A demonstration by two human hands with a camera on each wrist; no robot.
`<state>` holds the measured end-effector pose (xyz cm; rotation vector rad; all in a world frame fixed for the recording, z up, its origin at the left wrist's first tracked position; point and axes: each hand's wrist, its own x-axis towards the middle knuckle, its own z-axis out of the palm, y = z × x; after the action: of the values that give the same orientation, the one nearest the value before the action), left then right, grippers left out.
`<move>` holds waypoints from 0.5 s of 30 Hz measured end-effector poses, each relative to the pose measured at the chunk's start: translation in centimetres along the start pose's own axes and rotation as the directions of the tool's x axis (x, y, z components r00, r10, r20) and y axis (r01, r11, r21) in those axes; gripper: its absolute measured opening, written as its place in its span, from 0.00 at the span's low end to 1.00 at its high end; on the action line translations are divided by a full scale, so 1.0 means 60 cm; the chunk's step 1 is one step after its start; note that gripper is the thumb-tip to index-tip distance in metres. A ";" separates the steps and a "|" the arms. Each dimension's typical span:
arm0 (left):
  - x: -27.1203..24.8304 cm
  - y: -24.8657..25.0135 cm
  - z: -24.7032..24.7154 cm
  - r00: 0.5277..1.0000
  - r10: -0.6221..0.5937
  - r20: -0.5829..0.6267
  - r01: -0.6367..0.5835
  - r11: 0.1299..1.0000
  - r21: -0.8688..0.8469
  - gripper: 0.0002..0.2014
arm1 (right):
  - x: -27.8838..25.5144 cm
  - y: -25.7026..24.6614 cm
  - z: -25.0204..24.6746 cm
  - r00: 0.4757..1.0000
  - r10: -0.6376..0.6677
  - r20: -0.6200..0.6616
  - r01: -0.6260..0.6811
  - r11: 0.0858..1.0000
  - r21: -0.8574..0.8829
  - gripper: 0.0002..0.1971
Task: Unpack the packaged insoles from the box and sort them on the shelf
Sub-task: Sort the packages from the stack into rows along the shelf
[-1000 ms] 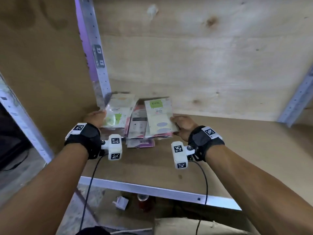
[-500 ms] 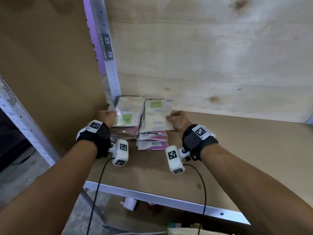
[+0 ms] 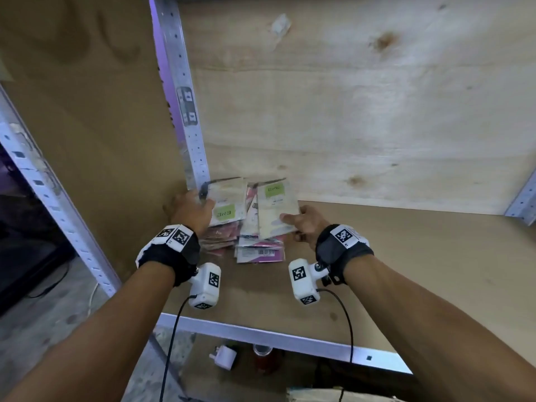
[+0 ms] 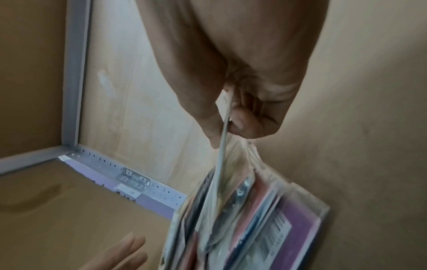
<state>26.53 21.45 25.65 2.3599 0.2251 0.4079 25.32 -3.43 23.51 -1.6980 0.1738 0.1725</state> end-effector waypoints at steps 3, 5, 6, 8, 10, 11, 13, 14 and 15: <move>-0.032 0.038 -0.002 0.990 0.085 -0.115 -0.093 0.994 -0.065 0.17 | -0.041 -0.001 -0.028 1.000 -0.010 0.014 0.008 0.993 0.115 0.06; -0.060 0.071 0.002 0.986 0.130 -0.105 -0.144 0.979 -0.143 0.15 | -0.076 -0.003 -0.052 0.999 -0.017 0.028 0.013 0.991 0.136 0.12; -0.073 0.090 0.008 0.987 0.145 -0.066 -0.155 0.968 -0.195 0.14 | -0.094 -0.004 -0.066 0.999 -0.028 0.031 0.024 0.991 0.129 0.14; -0.102 0.122 0.027 0.989 0.125 0.075 -0.090 0.927 -0.365 0.13 | -0.130 -0.003 -0.096 0.998 -0.066 0.020 0.063 0.991 0.114 0.14; -0.135 0.155 0.051 0.955 0.083 0.285 0.091 0.831 -0.548 0.11 | -0.164 -0.002 -0.127 0.990 -0.143 -0.020 0.144 0.987 0.067 0.12; -0.151 0.168 0.061 0.923 0.078 0.376 0.179 0.779 -0.601 0.09 | -0.178 -0.001 -0.142 0.982 -0.186 -0.035 0.186 0.982 0.010 0.11; -0.177 0.188 0.083 0.853 0.080 0.516 0.345 0.657 -0.671 0.13 | -0.200 0.005 -0.169 0.962 -0.269 -0.038 0.261 0.953 -0.151 0.10; -0.187 0.196 0.094 0.821 0.095 0.563 0.403 0.603 -0.689 0.20 | -0.209 0.009 -0.180 0.951 -0.309 -0.027 0.294 0.925 -0.240 0.10; -0.194 0.201 0.105 0.796 0.113 0.594 0.443 0.561 -0.700 0.29 | -0.216 0.013 -0.190 0.938 -0.346 -0.005 0.325 0.886 -0.331 0.10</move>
<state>18.42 5.53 26.97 1.3806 -0.0392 -0.3093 12.67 -14.63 27.04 -2.0363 -0.1114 -0.1208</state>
